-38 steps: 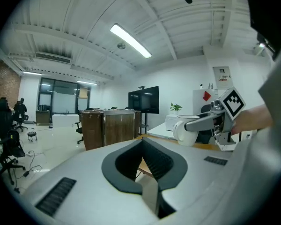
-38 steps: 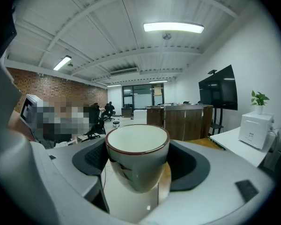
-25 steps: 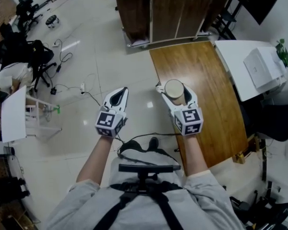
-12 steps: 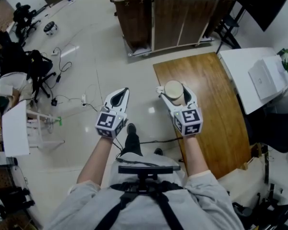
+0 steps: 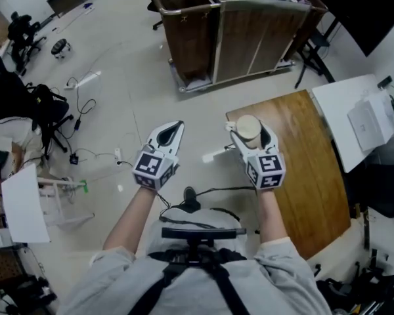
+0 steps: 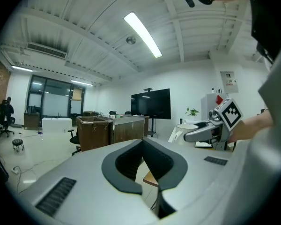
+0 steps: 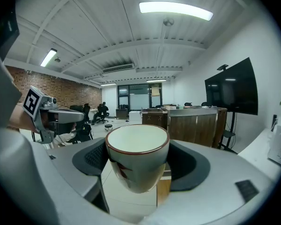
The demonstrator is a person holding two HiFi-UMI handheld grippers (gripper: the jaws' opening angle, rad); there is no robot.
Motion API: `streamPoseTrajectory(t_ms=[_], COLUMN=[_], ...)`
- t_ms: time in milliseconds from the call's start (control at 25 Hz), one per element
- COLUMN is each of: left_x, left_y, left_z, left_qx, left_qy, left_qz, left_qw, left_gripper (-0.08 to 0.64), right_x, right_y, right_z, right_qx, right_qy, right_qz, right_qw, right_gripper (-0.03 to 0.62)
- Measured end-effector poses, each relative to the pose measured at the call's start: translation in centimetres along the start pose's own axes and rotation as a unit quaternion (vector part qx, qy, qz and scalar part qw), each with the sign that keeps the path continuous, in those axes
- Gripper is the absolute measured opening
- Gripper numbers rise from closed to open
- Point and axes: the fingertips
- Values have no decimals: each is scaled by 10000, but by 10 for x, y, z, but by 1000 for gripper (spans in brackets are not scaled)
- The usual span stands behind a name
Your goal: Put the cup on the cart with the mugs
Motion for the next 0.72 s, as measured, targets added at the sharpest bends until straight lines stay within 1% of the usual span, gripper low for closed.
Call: streamPoseTrajectory(t_ms=[160, 280, 440, 600, 720], left_x=[-14, -25, -50, -79, -106], left_y=[42, 64, 89, 104, 120], left_z=[-11, -20, -28, -35, -38], left_qx=[-142, -90, -100, -1, -94], left_qy=[-80, -55, -94, -173, -162], left_qz=[171, 220, 342, 504, 526], left_qw=[9997, 9997, 9993, 9986, 9984], left_gripper=[5, 5, 4, 5, 5], right_x=[-37, -57, -86, -114, -141], right_y=[12, 14, 6, -7, -23], right_z=[-17, -26, -43, -52, -62], right_qx=[-33, 30, 62, 27, -16], right_qy=[43, 103, 61, 68, 9], right_qz=[134, 216, 328, 375, 366], right_qw=[9999, 9997, 9994, 9993, 9993], right_gripper=[390, 390, 390, 390, 390])
Point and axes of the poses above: the fingertips, and each gripper's own axes: x backward along the fingers, y to its left, z out of its underside, and after that the axes turned 3 degrees about y, right-handed
